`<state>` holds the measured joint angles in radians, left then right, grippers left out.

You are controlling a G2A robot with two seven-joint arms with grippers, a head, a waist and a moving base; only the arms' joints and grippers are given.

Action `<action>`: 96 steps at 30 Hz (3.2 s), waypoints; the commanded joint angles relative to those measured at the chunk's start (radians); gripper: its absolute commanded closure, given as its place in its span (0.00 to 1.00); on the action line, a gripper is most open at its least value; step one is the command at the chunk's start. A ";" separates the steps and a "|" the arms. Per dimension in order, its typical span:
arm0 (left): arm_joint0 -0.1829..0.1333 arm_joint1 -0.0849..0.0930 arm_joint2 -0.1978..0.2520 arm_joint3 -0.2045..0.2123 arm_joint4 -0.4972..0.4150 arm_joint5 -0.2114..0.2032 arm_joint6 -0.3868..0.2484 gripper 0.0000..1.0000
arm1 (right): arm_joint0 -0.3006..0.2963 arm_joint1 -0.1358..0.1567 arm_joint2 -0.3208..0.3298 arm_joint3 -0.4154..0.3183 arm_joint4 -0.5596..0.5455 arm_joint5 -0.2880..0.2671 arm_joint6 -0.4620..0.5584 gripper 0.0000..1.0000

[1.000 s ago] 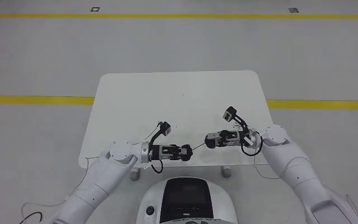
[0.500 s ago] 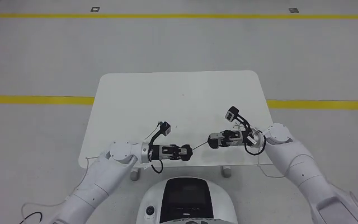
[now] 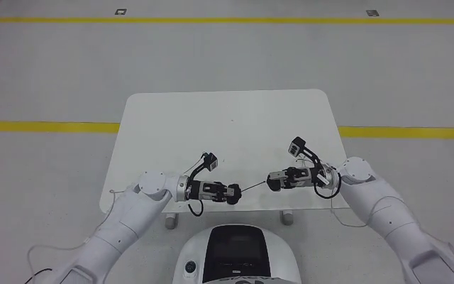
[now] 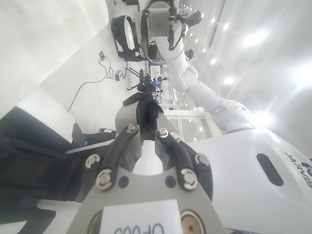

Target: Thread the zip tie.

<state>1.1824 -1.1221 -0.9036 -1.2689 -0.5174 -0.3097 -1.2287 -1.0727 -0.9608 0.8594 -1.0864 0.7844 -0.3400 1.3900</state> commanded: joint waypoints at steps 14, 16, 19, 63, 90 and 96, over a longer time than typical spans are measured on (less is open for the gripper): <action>-0.022 -0.002 0.024 0.040 -0.081 -0.030 -0.065 1.00 | 0.021 0.013 -0.046 0.009 0.019 0.000 0.000 0.77; -0.022 -0.003 0.026 0.040 -0.083 -0.030 -0.066 1.00 | 0.023 0.013 -0.052 0.010 0.023 0.000 0.000 0.79; -0.022 -0.004 0.031 0.041 -0.086 -0.030 -0.068 1.00 | 0.027 0.010 -0.063 0.010 0.029 0.000 0.000 0.82; -0.023 -0.007 0.036 0.042 -0.101 -0.030 -0.084 1.00 | 0.039 0.019 -0.106 -0.024 0.034 0.000 0.000 0.88; -0.023 -0.007 0.036 0.042 -0.101 -0.030 -0.084 1.00 | 0.008 0.042 -0.078 -0.069 0.021 0.000 0.000 0.89; -0.023 -0.007 0.036 0.042 -0.101 -0.030 -0.084 1.00 | 0.005 0.045 -0.076 -0.074 0.020 0.000 0.000 0.90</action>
<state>1.1593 -1.1288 -0.8671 -1.2274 -0.6184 -0.3400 -1.3123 -1.0675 -0.9161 0.7834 -1.1599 0.8047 -0.3400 1.3900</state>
